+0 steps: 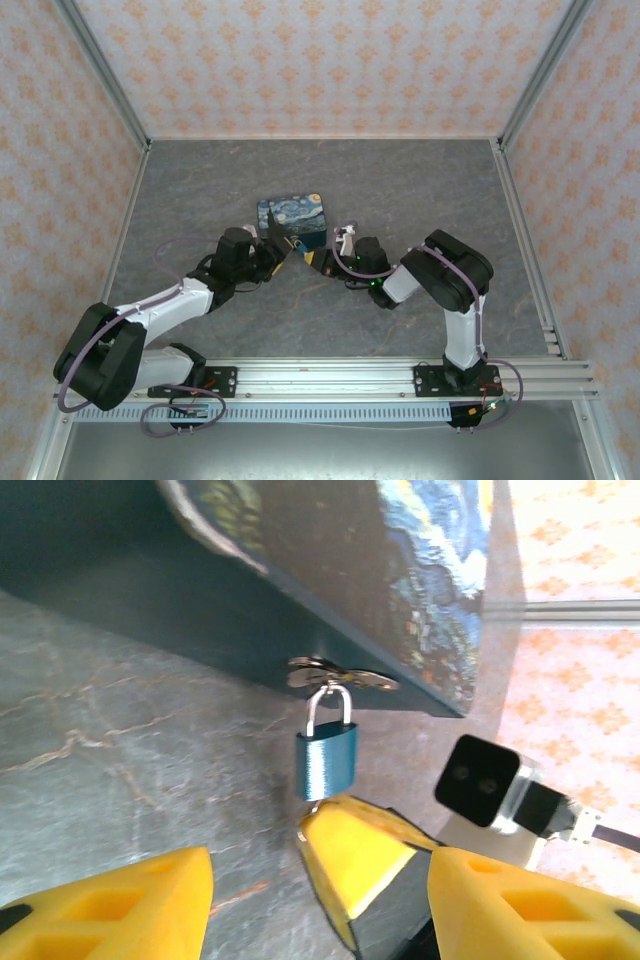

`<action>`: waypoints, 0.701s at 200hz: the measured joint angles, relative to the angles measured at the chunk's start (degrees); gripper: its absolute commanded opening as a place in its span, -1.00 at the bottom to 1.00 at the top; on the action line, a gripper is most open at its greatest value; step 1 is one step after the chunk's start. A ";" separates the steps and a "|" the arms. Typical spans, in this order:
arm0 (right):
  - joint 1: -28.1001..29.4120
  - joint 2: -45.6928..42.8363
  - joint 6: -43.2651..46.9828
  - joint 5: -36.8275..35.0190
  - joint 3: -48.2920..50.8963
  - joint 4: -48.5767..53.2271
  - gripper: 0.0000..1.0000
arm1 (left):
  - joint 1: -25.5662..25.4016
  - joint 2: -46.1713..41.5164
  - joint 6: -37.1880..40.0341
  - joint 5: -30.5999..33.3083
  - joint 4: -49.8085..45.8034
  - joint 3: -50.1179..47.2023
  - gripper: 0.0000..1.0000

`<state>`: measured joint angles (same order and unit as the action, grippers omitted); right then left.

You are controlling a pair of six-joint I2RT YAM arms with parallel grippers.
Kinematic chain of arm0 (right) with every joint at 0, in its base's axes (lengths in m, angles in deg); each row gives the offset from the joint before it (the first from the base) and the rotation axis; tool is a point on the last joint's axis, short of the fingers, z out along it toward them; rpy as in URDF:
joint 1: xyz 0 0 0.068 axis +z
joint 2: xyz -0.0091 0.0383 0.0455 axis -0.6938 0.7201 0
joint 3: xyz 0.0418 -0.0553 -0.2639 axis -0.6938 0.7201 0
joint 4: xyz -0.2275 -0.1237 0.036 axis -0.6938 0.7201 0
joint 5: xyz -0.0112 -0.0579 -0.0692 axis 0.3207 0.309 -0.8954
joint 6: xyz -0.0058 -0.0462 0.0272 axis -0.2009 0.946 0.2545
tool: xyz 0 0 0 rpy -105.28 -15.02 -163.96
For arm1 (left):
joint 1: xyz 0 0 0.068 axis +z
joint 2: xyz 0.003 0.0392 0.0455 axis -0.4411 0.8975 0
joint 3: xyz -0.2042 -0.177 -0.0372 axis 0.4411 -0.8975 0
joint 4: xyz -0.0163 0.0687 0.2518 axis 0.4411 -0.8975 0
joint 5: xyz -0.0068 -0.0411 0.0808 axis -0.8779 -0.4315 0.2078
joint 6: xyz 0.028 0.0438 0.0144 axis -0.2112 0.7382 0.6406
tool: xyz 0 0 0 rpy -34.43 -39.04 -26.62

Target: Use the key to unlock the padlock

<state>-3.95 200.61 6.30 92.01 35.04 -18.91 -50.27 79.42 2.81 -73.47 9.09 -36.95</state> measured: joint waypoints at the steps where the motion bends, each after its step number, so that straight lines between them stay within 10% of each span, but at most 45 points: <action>1: 0.00 0.00 -0.02 0.00 0.00 0.00 -1.00 | 0.00 0.00 -0.07 0.00 0.11 0.00 0.14; 140: 0.37 0.00 -2.49 0.00 -1.77 0.42 -1.00 | 0.00 14.16 2.34 -0.94 15.04 2.43 -0.13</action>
<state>-3.58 200.61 3.81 92.01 33.27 -18.49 -50.27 93.58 5.15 -74.41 24.13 -34.52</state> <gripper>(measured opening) 0.045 0.457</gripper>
